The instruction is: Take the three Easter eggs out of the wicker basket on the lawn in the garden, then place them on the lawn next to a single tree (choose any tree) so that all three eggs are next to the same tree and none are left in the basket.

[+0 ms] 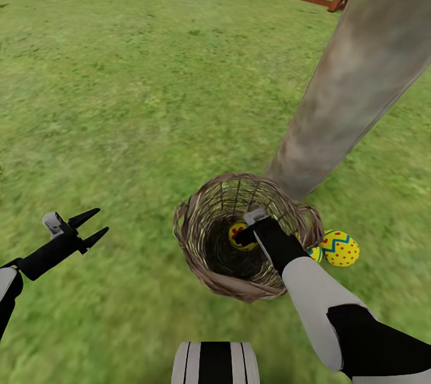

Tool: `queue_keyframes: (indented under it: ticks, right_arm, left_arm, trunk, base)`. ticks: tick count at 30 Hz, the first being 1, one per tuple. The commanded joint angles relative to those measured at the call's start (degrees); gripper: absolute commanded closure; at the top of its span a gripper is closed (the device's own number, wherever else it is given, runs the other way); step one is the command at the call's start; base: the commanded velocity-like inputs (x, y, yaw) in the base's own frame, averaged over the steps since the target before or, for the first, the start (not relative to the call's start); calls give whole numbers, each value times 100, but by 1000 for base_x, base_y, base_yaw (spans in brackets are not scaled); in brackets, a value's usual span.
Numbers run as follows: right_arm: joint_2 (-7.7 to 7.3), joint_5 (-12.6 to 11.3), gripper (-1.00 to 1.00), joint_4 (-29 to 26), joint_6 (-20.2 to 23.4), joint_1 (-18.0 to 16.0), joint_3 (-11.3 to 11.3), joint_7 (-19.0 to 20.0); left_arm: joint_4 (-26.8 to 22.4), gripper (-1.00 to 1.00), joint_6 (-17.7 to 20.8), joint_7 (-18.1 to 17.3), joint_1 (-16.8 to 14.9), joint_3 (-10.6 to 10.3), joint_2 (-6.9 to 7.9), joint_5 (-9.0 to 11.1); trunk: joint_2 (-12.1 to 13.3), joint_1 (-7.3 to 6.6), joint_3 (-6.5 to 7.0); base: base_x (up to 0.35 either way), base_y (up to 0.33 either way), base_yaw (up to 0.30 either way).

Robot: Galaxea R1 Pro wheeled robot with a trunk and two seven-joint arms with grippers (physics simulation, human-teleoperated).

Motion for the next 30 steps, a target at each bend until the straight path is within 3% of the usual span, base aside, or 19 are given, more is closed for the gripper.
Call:
queue_keyframes:
  ticks: [1,13,14,17,22,28,29,30]
  right_arm:
    - [1,39,100,108,32,3,8,45]
    - [17,44,100,79,55,3,17,45]
    - [13,43,100,-70,79,3,16,49]
    - [-1,43,100,-1120,870,54,23,89]
    - [-12,62,100,-2722,1967,293,42,980]
    - [-41,76,100,-2972,2071,363,43,1916]
    - [-45,67,100,-2975,2071,363,41,2146]
    - [-83,70,100,-2980,2071,384,37,2721]
  left_arm:
    - [1,-100,28,-23,-3,8,0,-20]
    - [9,-100,35,-23,-3,8,0,-20]
    - [9,-100,33,-18,-3,8,-5,-22]
    - [9,-100,34,-14,-3,8,-9,-28]
    - [9,-100,34,-12,-3,8,-13,-29]
    - [9,-100,31,-5,-3,8,-18,-27]
    - [9,-100,31,-5,-3,8,-18,-28]
    - [9,-100,33,-5,-3,8,-18,-29]
  trunk:
    - [1,-2,19]
    - [17,-33,285]
    - [18,-36,307]
    - [22,-44,373]
    - [29,-56,484]
    - [37,-72,617]
    - [38,-74,639]
    - [40,-77,661]
  base:
    - [0,0,0]
    - [-165,0,0]
    - [-40,0,0]
    - [-249,0,0]
    - [-21,0,0]
    - [0,0,0]
    - [0,0,0]
    - [-68,0,0]
